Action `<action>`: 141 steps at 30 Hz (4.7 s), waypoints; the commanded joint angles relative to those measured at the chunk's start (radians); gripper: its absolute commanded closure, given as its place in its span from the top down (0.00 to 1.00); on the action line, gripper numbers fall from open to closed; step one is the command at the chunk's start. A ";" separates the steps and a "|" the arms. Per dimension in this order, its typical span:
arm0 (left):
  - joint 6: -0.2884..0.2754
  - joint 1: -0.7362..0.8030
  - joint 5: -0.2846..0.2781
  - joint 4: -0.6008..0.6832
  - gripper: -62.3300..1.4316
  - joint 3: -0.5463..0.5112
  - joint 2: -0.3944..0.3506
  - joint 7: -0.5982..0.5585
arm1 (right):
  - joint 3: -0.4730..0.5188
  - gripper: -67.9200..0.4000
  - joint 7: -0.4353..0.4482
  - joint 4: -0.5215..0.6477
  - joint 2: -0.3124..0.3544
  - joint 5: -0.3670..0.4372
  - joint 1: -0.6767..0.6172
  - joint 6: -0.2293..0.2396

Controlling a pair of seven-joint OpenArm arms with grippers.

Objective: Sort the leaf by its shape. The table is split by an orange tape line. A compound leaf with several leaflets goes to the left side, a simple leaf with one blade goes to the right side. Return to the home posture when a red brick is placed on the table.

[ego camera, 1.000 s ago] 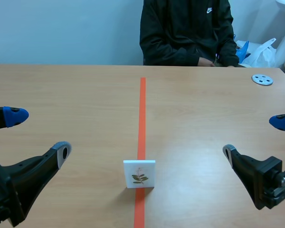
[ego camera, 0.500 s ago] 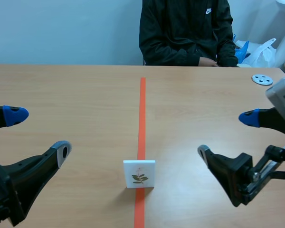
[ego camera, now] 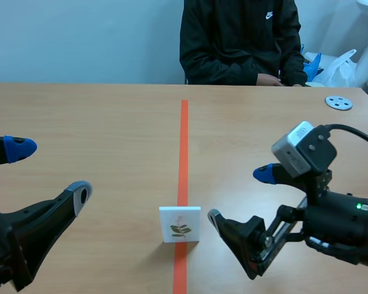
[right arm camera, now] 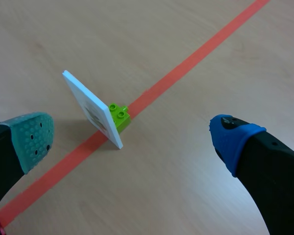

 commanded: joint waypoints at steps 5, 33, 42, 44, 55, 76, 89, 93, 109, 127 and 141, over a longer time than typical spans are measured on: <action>-0.002 -0.006 -0.006 0.013 1.00 0.006 0.000 -0.015 | -0.083 1.00 0.029 -0.051 -0.024 -0.053 0.069 0.000; -0.002 -0.006 -0.006 0.013 1.00 0.006 0.002 -0.014 | -0.362 0.87 0.278 -0.457 -0.202 -0.385 0.308 -0.050; -0.002 -0.006 -0.006 0.013 1.00 0.006 0.002 -0.014 | -0.362 0.36 0.277 -0.457 -0.201 -0.385 0.307 -0.052; -0.002 -0.006 -0.006 0.013 1.00 0.006 0.002 -0.014 | -0.362 0.32 0.277 -0.457 -0.201 -0.385 0.307 -0.052; -0.002 -0.006 -0.006 0.013 1.00 0.006 0.002 -0.014 | -0.362 0.13 0.277 -0.457 -0.201 -0.385 0.307 -0.052; -0.002 -0.006 -0.006 0.013 1.00 0.006 0.002 -0.014 | -0.155 0.02 0.243 -0.340 -0.190 -0.327 0.307 -0.052; -0.002 -0.006 -0.006 0.013 1.00 0.006 0.002 -0.014 | 0.166 0.02 0.055 -0.374 -0.190 -0.061 0.354 -0.178; -0.002 -0.006 -0.006 0.013 1.00 0.006 0.002 -0.015 | 0.201 0.02 0.051 -0.462 -0.190 -0.040 0.421 -0.203; -0.002 -0.006 -0.006 0.013 1.00 0.006 0.002 -0.014 | 0.203 0.02 0.146 -0.924 -0.190 -0.097 0.706 -0.276; -0.002 -0.006 -0.006 0.013 1.00 0.006 0.002 -0.015 | 0.203 0.24 0.180 -1.054 -0.190 -0.122 0.734 -0.315; -0.002 -0.006 -0.006 0.013 1.00 0.006 0.002 -0.014 | 0.204 0.64 0.165 -0.902 -0.080 -0.051 0.681 -0.256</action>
